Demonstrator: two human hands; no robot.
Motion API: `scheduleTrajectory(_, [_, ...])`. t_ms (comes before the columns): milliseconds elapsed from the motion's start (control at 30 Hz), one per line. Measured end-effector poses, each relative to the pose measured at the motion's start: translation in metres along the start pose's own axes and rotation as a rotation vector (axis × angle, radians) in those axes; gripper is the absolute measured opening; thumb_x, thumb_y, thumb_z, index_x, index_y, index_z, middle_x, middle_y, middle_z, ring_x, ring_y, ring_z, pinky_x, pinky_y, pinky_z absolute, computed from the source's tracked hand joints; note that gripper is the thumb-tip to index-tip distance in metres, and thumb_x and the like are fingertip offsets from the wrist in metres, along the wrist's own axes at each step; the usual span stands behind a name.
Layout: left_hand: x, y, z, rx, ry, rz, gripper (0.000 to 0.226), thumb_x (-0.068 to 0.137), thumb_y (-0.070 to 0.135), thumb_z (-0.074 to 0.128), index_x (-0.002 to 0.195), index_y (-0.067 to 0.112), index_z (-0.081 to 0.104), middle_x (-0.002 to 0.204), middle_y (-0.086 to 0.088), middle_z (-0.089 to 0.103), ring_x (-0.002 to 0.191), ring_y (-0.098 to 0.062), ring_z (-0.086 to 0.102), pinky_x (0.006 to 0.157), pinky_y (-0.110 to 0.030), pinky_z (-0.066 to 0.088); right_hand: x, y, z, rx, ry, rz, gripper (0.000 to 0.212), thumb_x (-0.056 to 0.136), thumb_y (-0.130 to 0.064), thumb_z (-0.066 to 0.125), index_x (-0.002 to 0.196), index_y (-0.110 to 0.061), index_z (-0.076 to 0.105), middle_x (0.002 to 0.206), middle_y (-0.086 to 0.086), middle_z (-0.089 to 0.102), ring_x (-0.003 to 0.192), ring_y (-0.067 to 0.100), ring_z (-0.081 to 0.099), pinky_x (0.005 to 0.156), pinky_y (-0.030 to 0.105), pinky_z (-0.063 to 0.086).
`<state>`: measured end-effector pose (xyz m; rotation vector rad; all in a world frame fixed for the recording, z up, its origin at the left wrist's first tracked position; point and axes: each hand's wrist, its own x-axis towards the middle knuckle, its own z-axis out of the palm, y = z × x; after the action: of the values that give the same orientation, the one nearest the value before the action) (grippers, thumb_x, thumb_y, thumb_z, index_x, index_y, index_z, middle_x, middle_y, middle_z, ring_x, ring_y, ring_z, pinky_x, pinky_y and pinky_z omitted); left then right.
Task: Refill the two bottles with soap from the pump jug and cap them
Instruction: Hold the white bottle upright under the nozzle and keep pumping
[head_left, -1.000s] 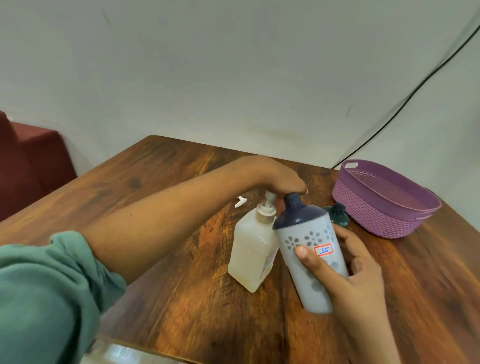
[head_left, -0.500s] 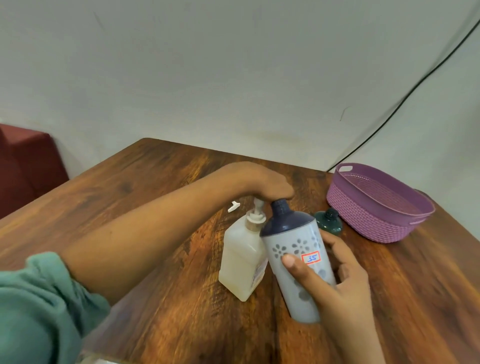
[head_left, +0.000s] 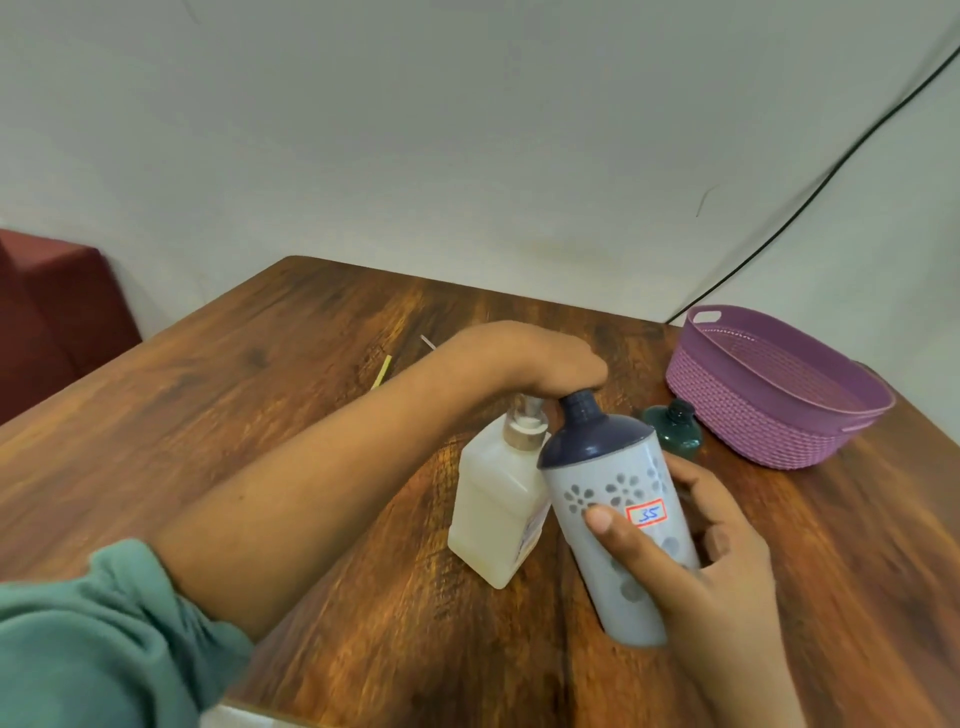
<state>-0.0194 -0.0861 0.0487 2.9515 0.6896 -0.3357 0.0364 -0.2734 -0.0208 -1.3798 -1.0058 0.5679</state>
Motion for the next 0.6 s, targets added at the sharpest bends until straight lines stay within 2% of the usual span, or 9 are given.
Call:
scheduleTrajectory(167, [-0.004,0.0,0.001,0.004,-0.02,0.016,0.027,0.096,0.014,0.041,0.109,0.001,0.061,0.114,-0.015,0.062,0.107,-0.03,0.058,0.091,-0.037,0.047,-0.001,0.0,-0.001,-0.01,-0.007,-0.005,0.065,0.037,-0.053,0.076,0.098,-0.035,0.063,0.086,-0.017,0.07,0.075,0.003,0.068,0.054,0.013,0.051])
scheduleTrajectory(300, [0.003,0.001,-0.007,0.025,-0.017,0.005,0.022,0.095,0.013,0.046,0.106,0.004,0.063,0.112,-0.013,0.063,0.103,-0.027,0.059,0.074,-0.027,0.044,-0.001,-0.004,-0.003,0.028,-0.008,-0.005,0.064,0.037,-0.05,0.075,0.098,-0.034,0.064,0.084,-0.013,0.071,0.072,0.004,0.068,0.053,0.013,0.05])
scheduleTrajectory(467, [-0.005,0.0,0.007,-0.045,0.027,-0.008,0.026,0.095,0.013,0.041,0.105,0.003,0.063,0.113,-0.014,0.062,0.104,-0.029,0.059,0.087,-0.037,0.046,-0.003,-0.001,-0.003,-0.014,-0.014,0.018,0.063,0.037,-0.053,0.077,0.097,-0.037,0.063,0.087,-0.013,0.071,0.075,0.006,0.069,0.055,0.017,0.053])
scheduleTrajectory(600, [-0.002,0.0,-0.004,-0.025,-0.028,0.008,0.025,0.096,0.015,0.044,0.11,0.003,0.061,0.118,-0.016,0.06,0.106,-0.029,0.057,0.082,-0.03,0.045,-0.002,-0.004,-0.003,0.014,-0.019,0.011,0.065,0.036,-0.051,0.077,0.098,-0.035,0.064,0.085,-0.011,0.072,0.073,0.007,0.069,0.053,0.016,0.052])
